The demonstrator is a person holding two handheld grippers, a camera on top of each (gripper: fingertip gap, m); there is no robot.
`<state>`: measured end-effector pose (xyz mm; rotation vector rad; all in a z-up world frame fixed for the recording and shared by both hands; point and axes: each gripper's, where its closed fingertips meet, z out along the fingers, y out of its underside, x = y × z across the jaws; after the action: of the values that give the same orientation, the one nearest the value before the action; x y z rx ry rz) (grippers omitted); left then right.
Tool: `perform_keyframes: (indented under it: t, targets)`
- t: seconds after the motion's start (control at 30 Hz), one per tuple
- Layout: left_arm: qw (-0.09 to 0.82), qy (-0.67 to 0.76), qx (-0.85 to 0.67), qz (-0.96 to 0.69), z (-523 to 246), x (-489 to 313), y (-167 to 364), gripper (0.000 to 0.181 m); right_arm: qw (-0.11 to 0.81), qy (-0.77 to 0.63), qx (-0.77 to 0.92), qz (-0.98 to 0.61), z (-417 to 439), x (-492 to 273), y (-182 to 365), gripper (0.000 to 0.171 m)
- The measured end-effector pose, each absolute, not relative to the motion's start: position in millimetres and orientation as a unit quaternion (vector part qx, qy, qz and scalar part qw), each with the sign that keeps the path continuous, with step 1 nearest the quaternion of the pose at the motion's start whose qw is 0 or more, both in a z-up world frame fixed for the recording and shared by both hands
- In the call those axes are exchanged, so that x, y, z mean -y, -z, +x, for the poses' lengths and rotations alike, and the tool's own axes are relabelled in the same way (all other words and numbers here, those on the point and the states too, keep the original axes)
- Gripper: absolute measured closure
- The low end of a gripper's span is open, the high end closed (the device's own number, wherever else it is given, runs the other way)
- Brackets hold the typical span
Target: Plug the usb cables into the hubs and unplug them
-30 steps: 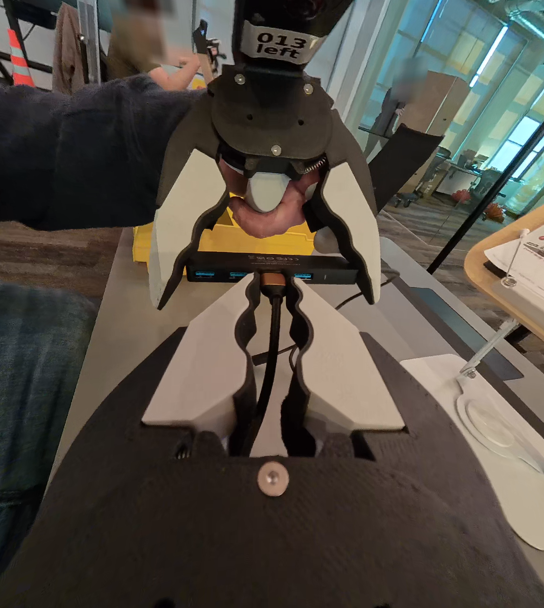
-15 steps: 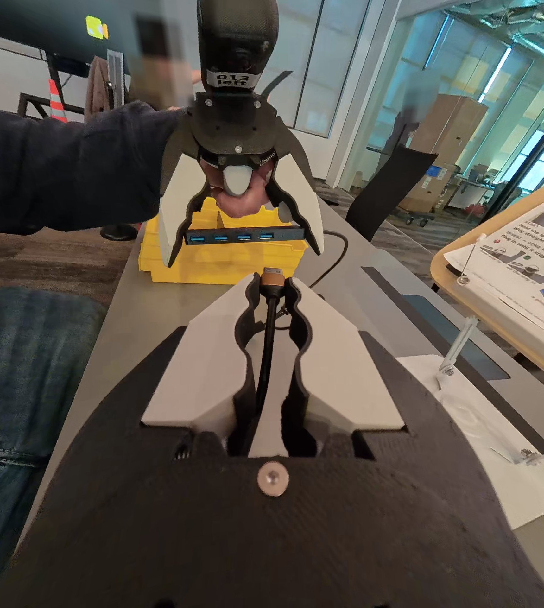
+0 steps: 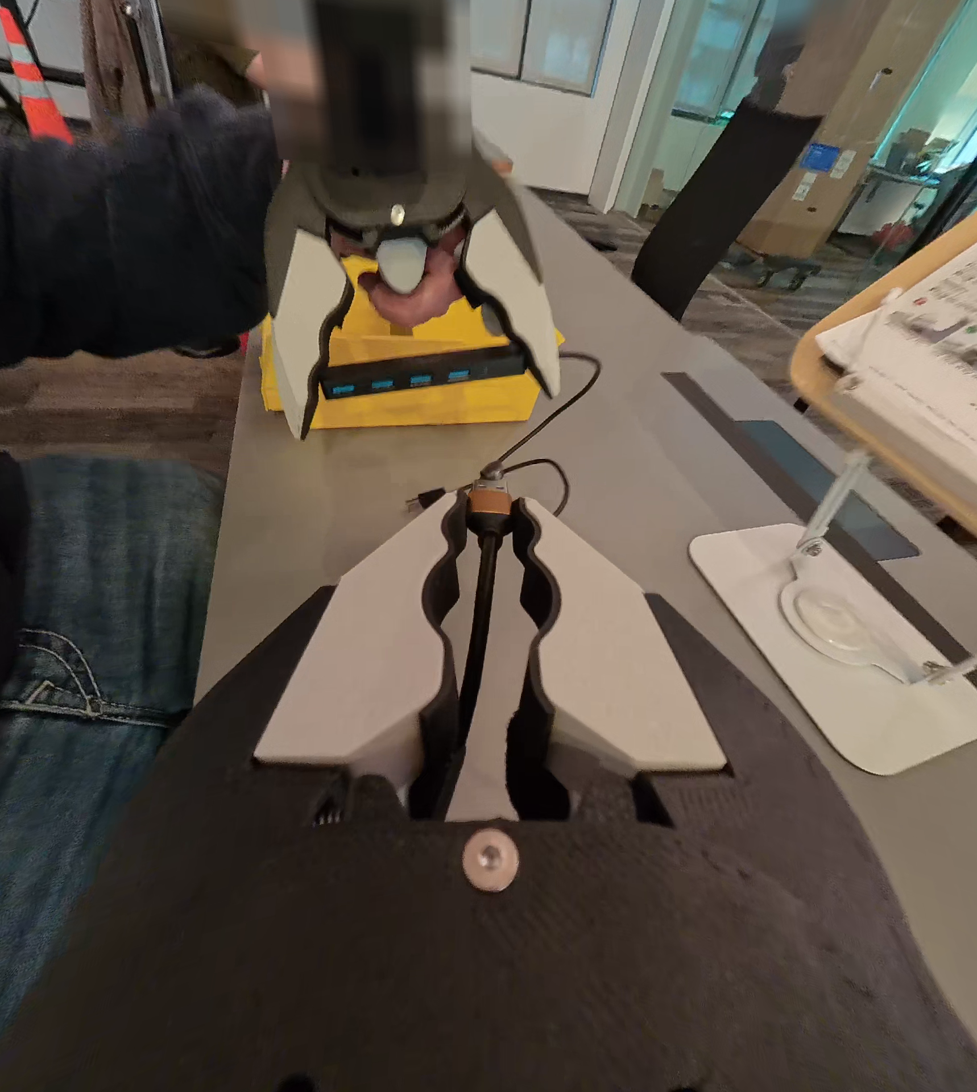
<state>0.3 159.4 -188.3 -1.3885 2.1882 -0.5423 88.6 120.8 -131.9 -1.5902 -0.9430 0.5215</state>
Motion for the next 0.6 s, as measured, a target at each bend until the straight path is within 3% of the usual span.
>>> perform_keyframes:
  t: [0.37,0.47,0.6]
  targets:
    - [0.244,0.206,-0.801,-0.506,0,-157,188,0.044,0.642,-0.141,0.316,-0.684,221,-53,-19,0.158]
    - [0.244,0.206,-0.802,-0.504,1,-156,187,0.044,0.629,-0.077,0.296,-0.714,262,-37,-29,0.157]
    - [0.245,0.206,-0.802,-0.504,0,-155,186,0.044,0.586,0.002,0.250,-0.771,331,-27,11,0.158]
